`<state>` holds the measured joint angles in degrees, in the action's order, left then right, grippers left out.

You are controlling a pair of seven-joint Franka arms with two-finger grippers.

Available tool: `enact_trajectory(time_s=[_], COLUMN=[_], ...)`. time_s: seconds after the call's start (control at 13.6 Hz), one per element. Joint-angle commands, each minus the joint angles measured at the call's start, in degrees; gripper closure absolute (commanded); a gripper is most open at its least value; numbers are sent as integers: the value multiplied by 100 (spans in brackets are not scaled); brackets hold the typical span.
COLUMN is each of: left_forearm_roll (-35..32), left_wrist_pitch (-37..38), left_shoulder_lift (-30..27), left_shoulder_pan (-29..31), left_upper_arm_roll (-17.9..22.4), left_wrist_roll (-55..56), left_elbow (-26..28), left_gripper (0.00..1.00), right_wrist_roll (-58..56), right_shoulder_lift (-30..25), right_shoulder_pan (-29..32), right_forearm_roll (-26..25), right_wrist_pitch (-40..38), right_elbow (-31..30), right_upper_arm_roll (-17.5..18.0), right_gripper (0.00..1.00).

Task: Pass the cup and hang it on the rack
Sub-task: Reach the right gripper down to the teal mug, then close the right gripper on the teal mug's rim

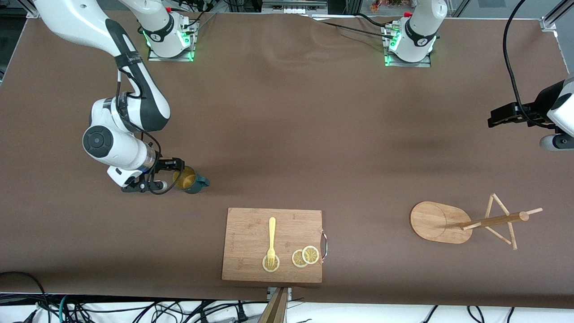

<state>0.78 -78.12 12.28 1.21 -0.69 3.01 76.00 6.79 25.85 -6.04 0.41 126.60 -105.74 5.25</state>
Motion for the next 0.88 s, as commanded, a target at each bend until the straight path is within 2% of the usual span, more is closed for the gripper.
enact_trajectory(time_s=[0.0, 0.37, 0.51, 0.66, 0.81], left_forearm_roll=[-122, -122, -122, -122, -122], left_wrist_pitch=[51, 43, 43, 43, 43], left_shoulder_lift=[81, 81, 81, 81, 81], left_shoulder_pan=[-24, -24, -24, -24, -24], left_upper_arm_roll=[-10, -10, -10, -10, -10], left_wrist_roll=[24, 24, 15, 15, 15], left_elbow=[-182, -182, -182, -182, -182], left_gripper=[0, 0, 0, 0, 0], right_wrist_roll=[130, 130, 121, 121, 130], right_shoulder_lift=[165, 517, 588, 676, 703], right_shoulder_pan=[-46, -64, -55, -55, -64], right_forearm_roll=[21, 29, 29, 29, 47], right_wrist_pitch=[-22, 444, 541, 672, 708], right_elbow=[159, 230, 230, 230, 230], right_upper_arm_roll=[20, 20, 20, 20, 20], right_gripper=[9, 10, 27, 48, 76])
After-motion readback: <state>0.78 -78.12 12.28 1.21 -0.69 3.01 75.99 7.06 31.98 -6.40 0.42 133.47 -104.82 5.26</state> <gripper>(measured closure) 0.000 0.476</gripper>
